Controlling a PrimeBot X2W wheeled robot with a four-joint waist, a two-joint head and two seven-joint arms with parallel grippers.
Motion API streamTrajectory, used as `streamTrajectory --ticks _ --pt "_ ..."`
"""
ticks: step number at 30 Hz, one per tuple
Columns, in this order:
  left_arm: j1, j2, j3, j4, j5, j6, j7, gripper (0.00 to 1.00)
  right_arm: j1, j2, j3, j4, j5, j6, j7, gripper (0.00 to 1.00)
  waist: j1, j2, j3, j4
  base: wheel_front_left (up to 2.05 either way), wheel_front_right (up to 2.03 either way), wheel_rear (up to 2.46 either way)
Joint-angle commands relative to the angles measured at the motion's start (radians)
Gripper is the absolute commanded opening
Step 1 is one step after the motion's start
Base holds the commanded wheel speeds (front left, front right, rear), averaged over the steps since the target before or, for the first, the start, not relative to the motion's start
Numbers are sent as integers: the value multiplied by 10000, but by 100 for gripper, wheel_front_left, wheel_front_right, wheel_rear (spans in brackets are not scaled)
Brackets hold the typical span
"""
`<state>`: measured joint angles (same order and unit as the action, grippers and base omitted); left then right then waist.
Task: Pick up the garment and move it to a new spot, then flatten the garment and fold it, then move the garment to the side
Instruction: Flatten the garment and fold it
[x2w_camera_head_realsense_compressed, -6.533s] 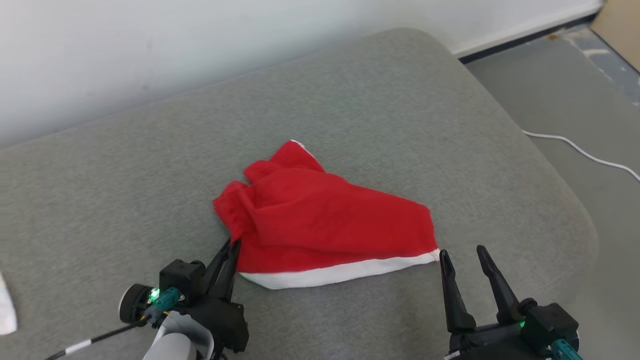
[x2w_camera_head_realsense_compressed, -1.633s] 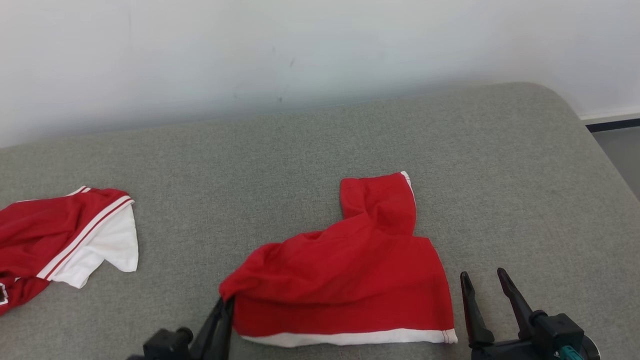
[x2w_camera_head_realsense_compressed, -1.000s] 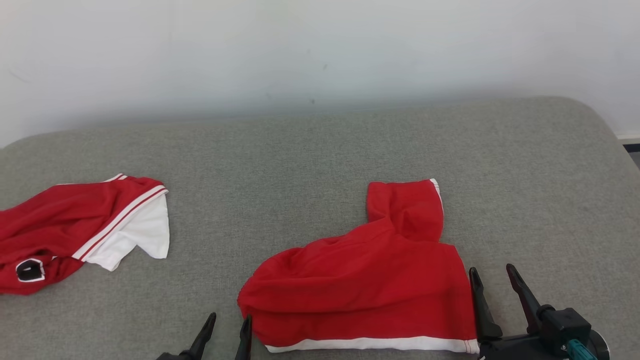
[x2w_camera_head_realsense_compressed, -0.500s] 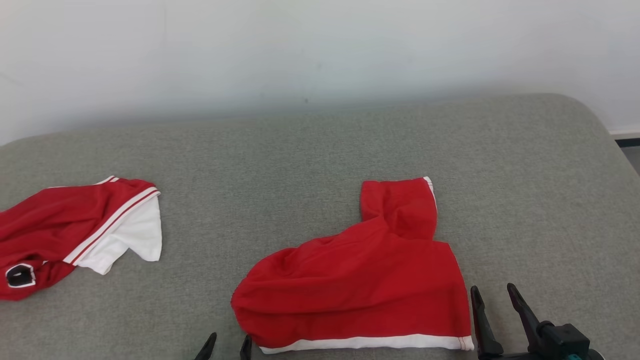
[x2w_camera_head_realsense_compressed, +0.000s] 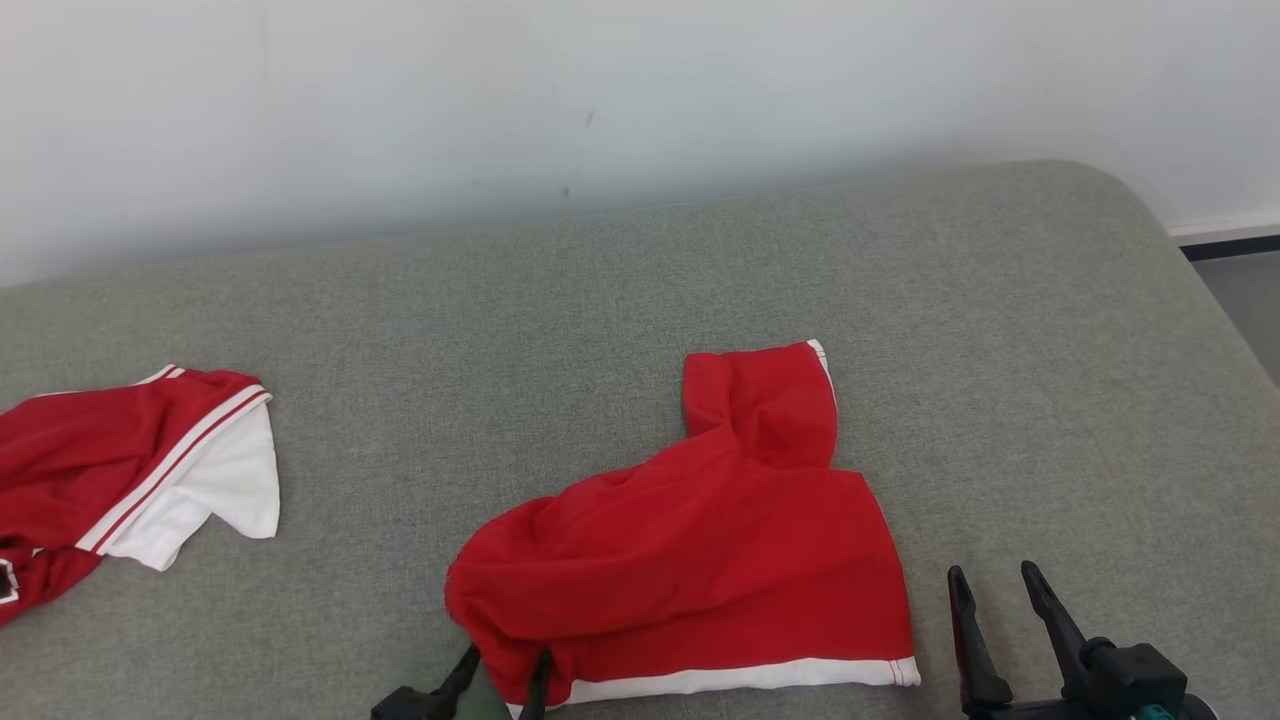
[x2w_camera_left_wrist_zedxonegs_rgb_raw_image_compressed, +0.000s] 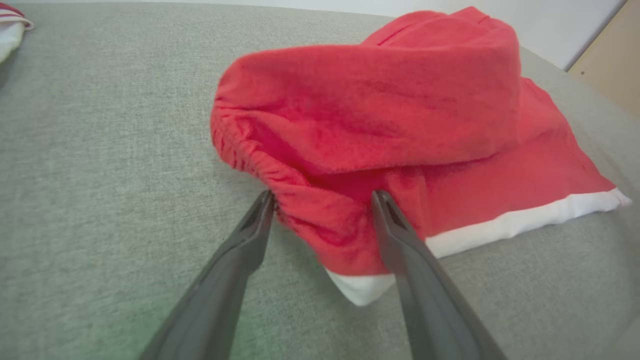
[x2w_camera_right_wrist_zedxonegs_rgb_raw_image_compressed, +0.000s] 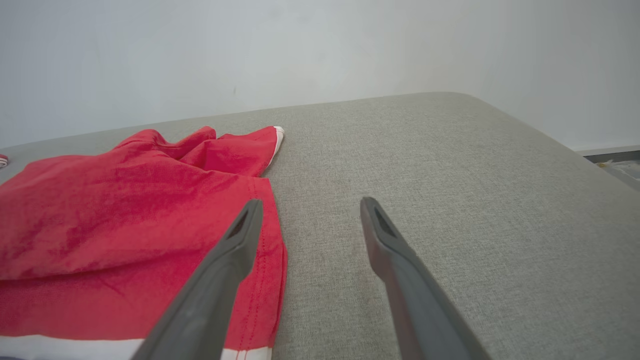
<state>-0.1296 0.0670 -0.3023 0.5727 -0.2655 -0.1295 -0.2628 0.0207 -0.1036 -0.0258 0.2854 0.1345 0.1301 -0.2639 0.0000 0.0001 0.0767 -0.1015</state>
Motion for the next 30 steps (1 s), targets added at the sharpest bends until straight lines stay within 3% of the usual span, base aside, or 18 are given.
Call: streamTrajectory --ticks 1,2,13,23,24,26,30 --pt "-67 -40 -109 2 -14 0 -30 50 27 12 -22 -28 -7 15 -8 100 0 -1 -27 -25 0 0 0" --pt "-25 -56 -238 -171 129 0 -30 0 41 27 -31 -56 -9 15 -8 100 0 -1 -44 -39 0 0 0" --pt "656 -116 -1350 -1443 978 0 -30 0 196 108 -168 -187 -25 15 -8 100 0 -1 -56 163 0 0 0" --pt "-576 -166 -3349 -205 487 0 -30 0 -46 96 57 -170 -39 15 -7 100 0 -1 84 90 0 0 0" --pt "-700 -162 -3576 40 401 0 -29 16 -37 99 60 -167 -53 15 -7 100 0 -1 76 72 0 0 0" --pt "-951 -168 -3864 203 193 0 -30 97 -14 64 39 -150 -9 15 -7 100 0 -1 87 51 0 0 0" --pt "-916 -157 -3806 142 17 0 -30 100 56 72 -65 -162 21 15 -7 100 0 -1 70 91 0 0 0"
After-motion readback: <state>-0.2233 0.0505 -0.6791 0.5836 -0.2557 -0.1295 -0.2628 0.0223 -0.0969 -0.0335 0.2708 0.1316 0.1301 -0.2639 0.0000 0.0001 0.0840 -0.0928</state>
